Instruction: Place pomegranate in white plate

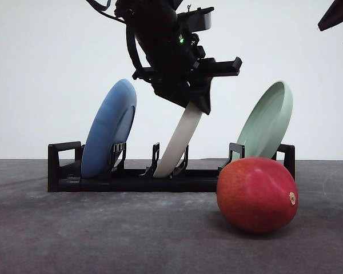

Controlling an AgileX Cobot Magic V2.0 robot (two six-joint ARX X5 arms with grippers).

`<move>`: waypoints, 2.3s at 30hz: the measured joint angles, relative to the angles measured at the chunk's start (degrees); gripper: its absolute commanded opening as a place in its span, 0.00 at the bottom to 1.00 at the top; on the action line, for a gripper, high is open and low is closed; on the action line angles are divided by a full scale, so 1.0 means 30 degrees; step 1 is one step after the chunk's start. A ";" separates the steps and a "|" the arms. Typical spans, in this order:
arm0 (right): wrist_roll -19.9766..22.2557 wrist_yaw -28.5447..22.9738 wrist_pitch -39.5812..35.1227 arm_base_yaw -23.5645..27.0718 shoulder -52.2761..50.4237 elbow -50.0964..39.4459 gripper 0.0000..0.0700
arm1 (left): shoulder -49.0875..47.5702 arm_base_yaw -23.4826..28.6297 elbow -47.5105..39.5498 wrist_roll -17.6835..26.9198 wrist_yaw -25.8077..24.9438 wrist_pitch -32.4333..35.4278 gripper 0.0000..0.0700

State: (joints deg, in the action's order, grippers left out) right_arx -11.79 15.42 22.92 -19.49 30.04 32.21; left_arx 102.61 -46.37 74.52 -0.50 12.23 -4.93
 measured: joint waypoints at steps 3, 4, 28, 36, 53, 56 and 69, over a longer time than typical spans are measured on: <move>0.0000 0.0000 -0.0007 0.0000 0.0000 0.0000 0.48 | 0.0008 0.0000 0.0000 -0.0436 -0.0058 -0.0015 0.01; 0.0000 0.0005 -0.0007 0.0000 0.0000 0.0000 0.48 | 0.0012 -0.0005 0.0000 -0.0626 -0.0062 -0.0015 0.01; 0.0000 0.0000 -0.0007 0.0000 0.0000 0.0000 0.48 | -0.3301 0.0100 0.0000 -0.5373 -0.2810 -0.1097 0.01; 0.0000 0.0007 -0.0007 0.0000 0.0000 0.0000 0.48 | -0.5701 0.0030 -0.0028 -0.7164 -0.5185 -0.2725 0.01; 0.0000 0.0000 0.0066 0.0000 0.0000 0.0000 0.48 | -1.6855 -0.0963 -1.3402 -1.0113 -0.5478 0.7148 0.01; 0.0000 0.0000 0.0073 0.0000 0.0000 0.0000 0.48 | -1.7936 -0.0984 -1.5299 -0.9939 -0.5474 0.8182 0.01; 0.0000 -0.0146 0.0098 0.0000 0.0000 0.0000 0.48 | -1.6650 -0.1898 -1.6487 0.1733 -0.5970 0.5440 0.01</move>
State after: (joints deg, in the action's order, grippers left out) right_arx -11.79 14.98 23.21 -19.49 30.04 32.21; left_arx 52.66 -52.06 25.06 4.70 -5.68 11.39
